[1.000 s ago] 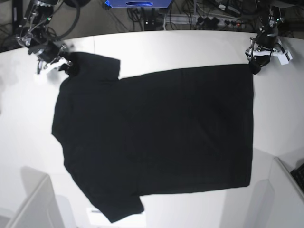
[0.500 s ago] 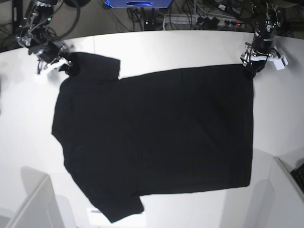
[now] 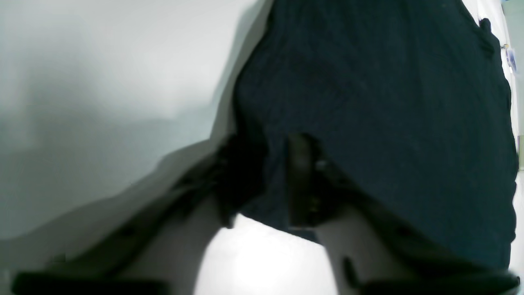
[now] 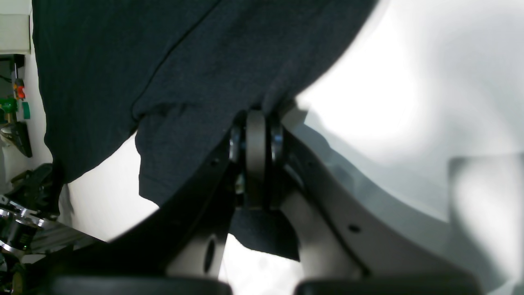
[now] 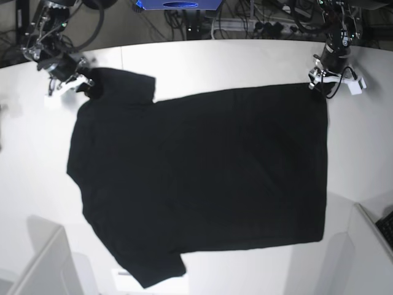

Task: Fold the T-shirt properly
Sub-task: 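Move the left gripper to the other shoulder corner and grasp it, then lift both shoulder corners and drag the shirt toward the robot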

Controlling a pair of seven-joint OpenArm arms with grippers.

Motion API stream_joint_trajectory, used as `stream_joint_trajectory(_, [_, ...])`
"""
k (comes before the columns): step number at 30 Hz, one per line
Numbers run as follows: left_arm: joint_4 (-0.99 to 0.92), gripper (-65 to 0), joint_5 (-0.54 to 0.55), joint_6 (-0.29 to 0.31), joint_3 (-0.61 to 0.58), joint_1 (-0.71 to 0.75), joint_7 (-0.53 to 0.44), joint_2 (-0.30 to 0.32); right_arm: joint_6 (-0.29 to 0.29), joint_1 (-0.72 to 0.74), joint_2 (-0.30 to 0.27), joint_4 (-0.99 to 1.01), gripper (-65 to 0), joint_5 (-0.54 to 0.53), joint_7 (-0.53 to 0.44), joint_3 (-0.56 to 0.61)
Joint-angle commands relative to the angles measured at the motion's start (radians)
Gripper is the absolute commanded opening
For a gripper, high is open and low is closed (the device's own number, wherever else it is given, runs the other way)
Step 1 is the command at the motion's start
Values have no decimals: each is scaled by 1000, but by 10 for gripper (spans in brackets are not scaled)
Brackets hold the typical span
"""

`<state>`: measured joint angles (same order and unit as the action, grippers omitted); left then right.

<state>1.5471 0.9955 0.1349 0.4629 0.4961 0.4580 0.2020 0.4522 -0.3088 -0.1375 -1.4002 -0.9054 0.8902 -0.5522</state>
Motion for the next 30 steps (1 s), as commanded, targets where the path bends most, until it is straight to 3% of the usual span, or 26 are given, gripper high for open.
stream_joint_trajectory(1, [8,-517,0,-4,0,3,9,6,-34,-17,-3,15,-650,116,76,4])
stream_joint_trajectory(6, [10,-535,-2,-4,0,6,9,9,-36,-17,-1,14,-650,118,74,-4])
stream_joint_trajectory(9, [11,-650,-2,-4,0,8,18,11,-36,-20,-1,6,-650,118,56,-1])
stream_joint_trajectory(13, [17,-650,-5,-4,1,2,75,15,-39,-22,-1,6,-650,118,40,2])
stream_joint_trajectory(20, [82,-650,-7,-4,12,28,78,20,-39,-28,0,0,-650,118,40,-6])
stream_joint_trajectory(27, [223,-650,-188,-4,12,85,78,34,-39,-117,2,-161,-650,118,39,-6])
stream_joint_trajectory(30, [240,-650,-201,-4,17,106,78,34,-39,-149,5,-196,-650,118,39,-6])
